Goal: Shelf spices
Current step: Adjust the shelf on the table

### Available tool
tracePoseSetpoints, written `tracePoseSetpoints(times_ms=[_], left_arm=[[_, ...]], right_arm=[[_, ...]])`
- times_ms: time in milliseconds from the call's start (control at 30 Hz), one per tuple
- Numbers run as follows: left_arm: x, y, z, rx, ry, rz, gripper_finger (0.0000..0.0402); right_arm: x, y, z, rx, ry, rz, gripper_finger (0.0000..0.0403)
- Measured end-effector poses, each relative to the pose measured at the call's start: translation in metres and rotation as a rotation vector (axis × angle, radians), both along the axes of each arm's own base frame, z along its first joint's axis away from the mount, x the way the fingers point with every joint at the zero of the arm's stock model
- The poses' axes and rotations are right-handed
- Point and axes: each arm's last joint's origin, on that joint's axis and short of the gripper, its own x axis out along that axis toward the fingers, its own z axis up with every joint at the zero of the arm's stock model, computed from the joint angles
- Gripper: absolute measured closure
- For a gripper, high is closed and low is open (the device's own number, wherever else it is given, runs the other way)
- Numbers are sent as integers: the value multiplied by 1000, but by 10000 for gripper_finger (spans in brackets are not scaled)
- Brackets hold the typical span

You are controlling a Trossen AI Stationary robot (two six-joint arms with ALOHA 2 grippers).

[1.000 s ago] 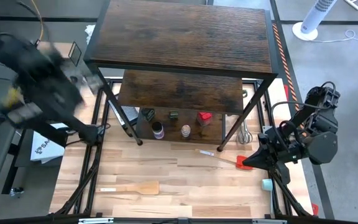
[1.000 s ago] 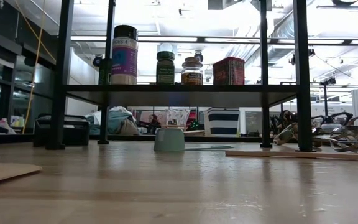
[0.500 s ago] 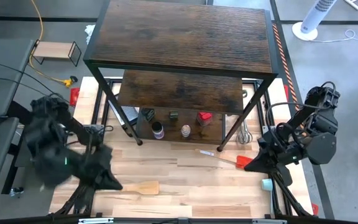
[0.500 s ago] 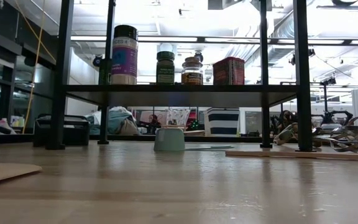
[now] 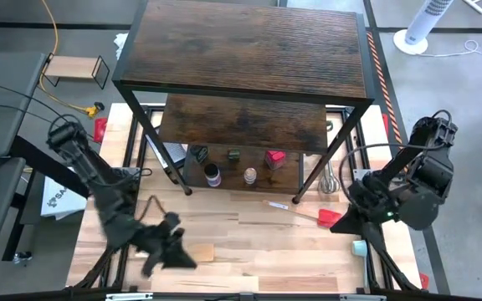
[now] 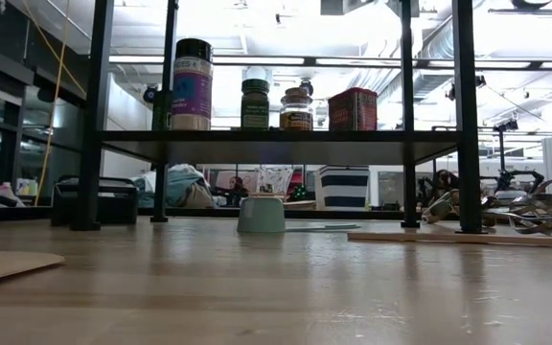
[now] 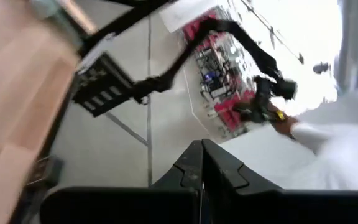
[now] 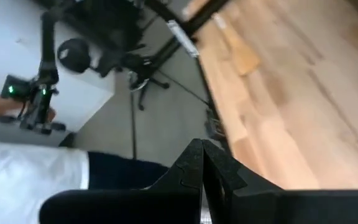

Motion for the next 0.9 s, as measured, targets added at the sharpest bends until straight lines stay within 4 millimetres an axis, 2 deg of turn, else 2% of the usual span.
tracePoseSetpoints(times_ms=[100, 200, 367, 467, 533, 733, 800, 900], left_arm=[[-6, 17, -32, -163, -33, 53, 402], [-21, 26, -55, -224, -86, 119, 402], [-44, 44, -66, -224, -137, 272, 402], [-50, 56, -62, -206, -172, 327, 402], [-53, 63, -62, -181, -189, 346, 402], [-53, 79, -62, -118, -200, 338, 402], [-52, 81, -66, -92, -169, 309, 402], [-51, 83, -66, -115, -147, 277, 402]], right_arm=[[1, 7, -13, -42, 74, -84, 403], [4, 22, -30, -118, 88, -208, 403], [6, 45, -64, -142, 148, -486, 403], [6, 51, -75, -100, 59, -659, 403], [11, 57, -76, -50, 21, -672, 403], [21, 57, -75, 88, -7, -707, 403], [26, 59, -87, 162, -17, -691, 403], [43, 65, -116, 304, -65, -601, 403]])
